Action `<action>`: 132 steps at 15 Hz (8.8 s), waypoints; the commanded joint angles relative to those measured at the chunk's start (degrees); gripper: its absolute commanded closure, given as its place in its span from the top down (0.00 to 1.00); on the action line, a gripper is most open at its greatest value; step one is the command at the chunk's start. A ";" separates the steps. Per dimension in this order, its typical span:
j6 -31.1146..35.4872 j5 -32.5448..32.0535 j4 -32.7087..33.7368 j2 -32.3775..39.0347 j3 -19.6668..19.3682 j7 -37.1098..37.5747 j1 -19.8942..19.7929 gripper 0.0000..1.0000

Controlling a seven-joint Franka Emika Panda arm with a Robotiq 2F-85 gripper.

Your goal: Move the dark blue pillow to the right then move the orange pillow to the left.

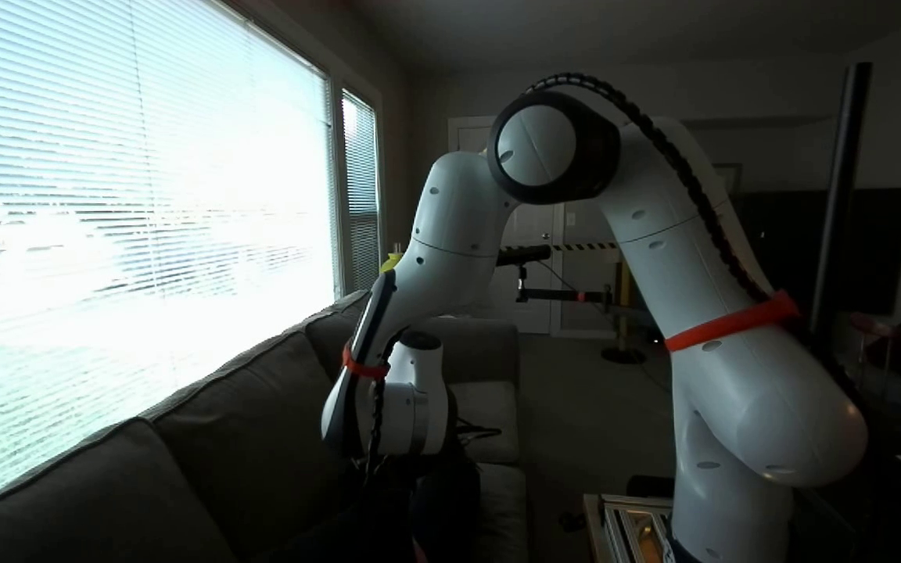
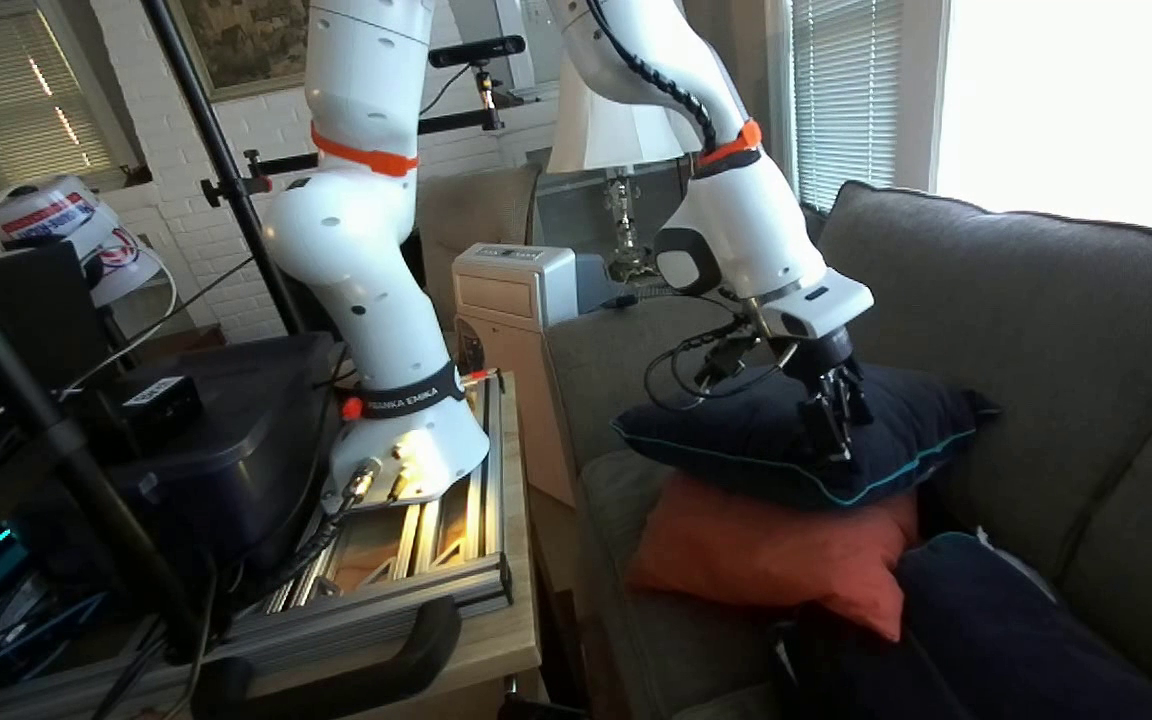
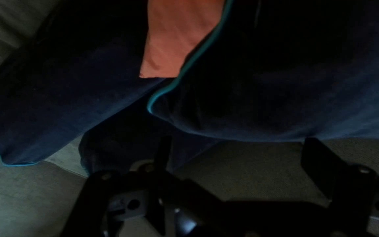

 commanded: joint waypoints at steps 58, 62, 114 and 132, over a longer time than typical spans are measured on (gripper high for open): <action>-34.25 -16.62 17.76 -9.02 -1.18 19.82 -6.20 0.04; -32.03 -19.26 19.93 -9.38 -2.35 20.95 -6.66 0.04; -37.22 -49.57 12.39 -11.93 -7.56 44.00 -4.98 1.00; -34.32 -44.90 -6.51 -11.68 -3.08 25.71 -4.92 1.00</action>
